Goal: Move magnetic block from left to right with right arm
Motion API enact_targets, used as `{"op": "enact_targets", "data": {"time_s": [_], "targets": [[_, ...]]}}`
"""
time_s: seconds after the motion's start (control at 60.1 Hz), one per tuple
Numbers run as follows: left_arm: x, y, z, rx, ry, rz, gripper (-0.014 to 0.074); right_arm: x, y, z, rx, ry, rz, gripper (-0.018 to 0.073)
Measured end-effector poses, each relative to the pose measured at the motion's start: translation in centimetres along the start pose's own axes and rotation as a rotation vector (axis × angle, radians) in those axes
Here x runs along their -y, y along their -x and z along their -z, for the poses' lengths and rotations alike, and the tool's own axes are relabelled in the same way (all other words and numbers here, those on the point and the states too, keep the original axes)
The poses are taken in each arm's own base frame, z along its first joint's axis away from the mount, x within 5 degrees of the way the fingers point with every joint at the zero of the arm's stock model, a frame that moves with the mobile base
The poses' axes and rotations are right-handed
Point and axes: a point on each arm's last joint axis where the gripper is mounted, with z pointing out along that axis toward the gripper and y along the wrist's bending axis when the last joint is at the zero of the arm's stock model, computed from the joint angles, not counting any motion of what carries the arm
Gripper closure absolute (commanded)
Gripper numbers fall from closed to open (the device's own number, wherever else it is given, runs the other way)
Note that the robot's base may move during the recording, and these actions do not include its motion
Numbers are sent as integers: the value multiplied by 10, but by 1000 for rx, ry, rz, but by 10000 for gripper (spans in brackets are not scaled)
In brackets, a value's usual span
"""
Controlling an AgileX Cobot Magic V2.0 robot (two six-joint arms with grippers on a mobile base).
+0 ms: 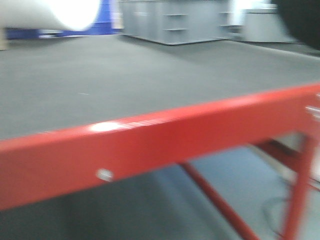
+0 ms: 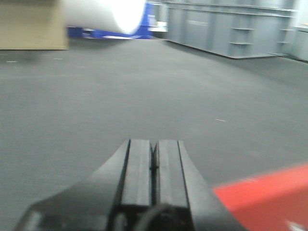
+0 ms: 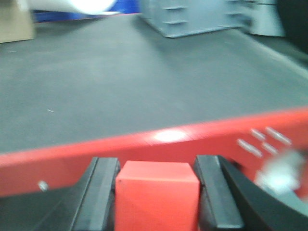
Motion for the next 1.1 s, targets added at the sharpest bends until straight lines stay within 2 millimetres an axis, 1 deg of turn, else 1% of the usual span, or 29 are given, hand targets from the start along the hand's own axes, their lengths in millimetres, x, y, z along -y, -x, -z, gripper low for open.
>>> {"op": "enact_targets", "data": {"time_s": [0.283,0.782,1.098], "targets": [[0,0,0,0,0,0,713,0,0,0,0,0,0,461],[-6,0,0,4,108,-6,713,0,0,0,0,0,0,461],[-6,0,0,4,108,-6,713,0,0,0,0,0,0,461]]}}
